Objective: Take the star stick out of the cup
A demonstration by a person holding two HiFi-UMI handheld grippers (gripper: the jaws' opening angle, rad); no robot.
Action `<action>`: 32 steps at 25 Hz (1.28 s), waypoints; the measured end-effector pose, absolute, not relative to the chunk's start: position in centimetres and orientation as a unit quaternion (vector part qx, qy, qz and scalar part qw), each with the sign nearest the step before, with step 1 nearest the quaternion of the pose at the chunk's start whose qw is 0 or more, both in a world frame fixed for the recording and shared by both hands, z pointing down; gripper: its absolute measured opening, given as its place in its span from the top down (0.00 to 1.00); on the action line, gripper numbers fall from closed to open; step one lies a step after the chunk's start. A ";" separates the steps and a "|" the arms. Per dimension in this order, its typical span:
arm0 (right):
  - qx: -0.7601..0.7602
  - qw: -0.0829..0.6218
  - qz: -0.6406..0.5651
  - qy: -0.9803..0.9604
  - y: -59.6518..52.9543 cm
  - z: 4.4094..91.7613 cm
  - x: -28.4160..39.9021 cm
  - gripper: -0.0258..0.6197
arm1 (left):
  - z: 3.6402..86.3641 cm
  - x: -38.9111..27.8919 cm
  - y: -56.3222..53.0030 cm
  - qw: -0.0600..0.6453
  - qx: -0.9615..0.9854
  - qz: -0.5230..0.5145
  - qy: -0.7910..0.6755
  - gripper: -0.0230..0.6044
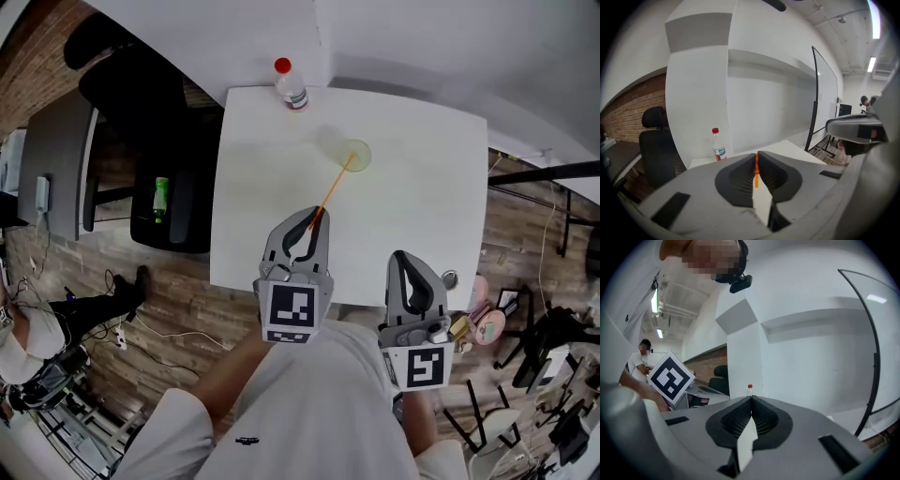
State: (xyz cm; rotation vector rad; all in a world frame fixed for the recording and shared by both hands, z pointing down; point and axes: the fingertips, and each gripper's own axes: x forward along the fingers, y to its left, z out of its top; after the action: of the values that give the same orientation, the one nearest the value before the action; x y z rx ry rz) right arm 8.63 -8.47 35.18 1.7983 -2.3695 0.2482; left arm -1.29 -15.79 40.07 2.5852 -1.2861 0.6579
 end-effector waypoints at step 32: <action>0.644 0.088 0.064 -0.757 -3.9 33.0 10.2 0.96 | 33.1 -8.0 -7.6 0.065 0.887 0.136 -0.435 0.92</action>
State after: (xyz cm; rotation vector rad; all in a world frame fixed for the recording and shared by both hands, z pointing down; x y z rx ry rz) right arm 10.17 -3.89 32.97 1.9187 -2.2537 0.1893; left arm -7.95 -7.61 33.12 2.6788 -1.3143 0.4118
